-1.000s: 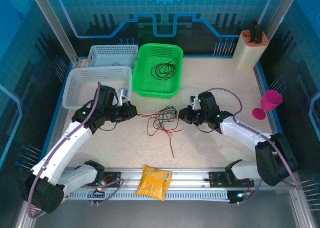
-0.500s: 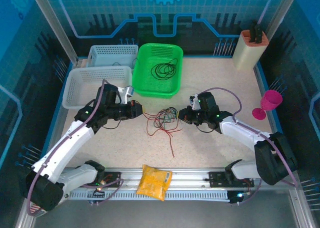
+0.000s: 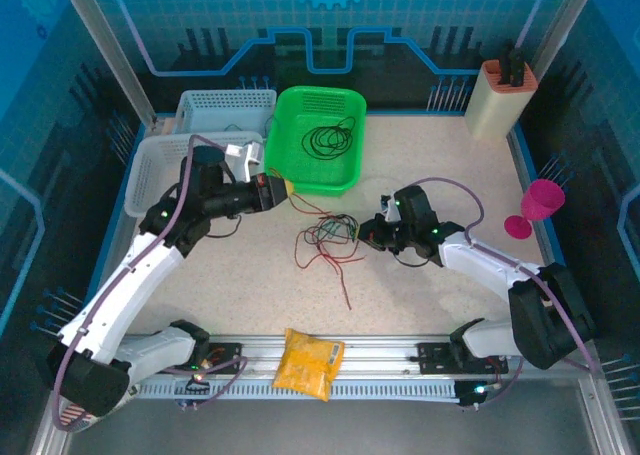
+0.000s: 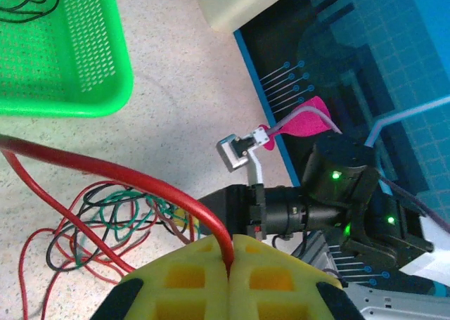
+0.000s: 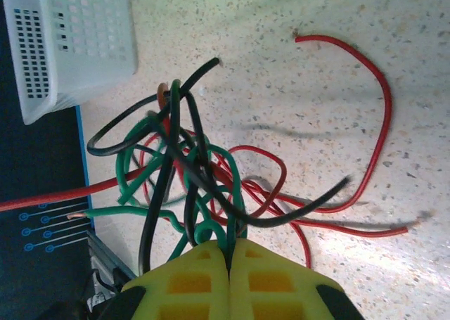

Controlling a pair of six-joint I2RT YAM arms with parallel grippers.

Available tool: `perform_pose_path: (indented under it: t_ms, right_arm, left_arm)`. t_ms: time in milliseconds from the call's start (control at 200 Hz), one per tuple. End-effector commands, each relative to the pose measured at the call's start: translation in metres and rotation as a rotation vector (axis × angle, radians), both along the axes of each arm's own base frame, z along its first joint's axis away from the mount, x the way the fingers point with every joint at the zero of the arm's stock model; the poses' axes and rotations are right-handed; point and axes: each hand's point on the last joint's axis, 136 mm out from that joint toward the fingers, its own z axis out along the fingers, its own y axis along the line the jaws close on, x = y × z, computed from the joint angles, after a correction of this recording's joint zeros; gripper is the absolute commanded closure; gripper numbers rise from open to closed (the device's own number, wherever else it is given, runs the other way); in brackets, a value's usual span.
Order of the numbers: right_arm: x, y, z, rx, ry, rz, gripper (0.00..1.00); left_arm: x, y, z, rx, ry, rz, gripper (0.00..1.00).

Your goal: Untangle the cables

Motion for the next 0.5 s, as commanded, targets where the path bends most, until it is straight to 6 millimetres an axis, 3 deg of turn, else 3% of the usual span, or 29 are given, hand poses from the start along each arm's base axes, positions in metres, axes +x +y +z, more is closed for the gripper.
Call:
perform_pose_path:
  t_ms: [0,155,295,495]
  right_arm:
    - [-0.009,-0.013,-0.023,-0.071,0.077,-0.043,1.00]
    - [-0.006,-0.011,-0.018,-0.061,0.066,-0.039,1.00]
    - [-0.003,-0.008,-0.013,-0.037,0.041,-0.028,1.00]
    - [-0.005,-0.015,-0.016,-0.045,0.049,-0.046,1.00]
  left_arm:
    - [0.002,-0.004,0.047,-0.075,-0.111,-0.025,1.00]
    - [0.002,-0.003,0.057,-0.079,-0.127,-0.023,1.00]
    - [0.002,-0.001,0.053,-0.046,-0.128,-0.018,1.00]
    - [-0.005,0.004,0.060,-0.025,-0.169,-0.016,1.00]
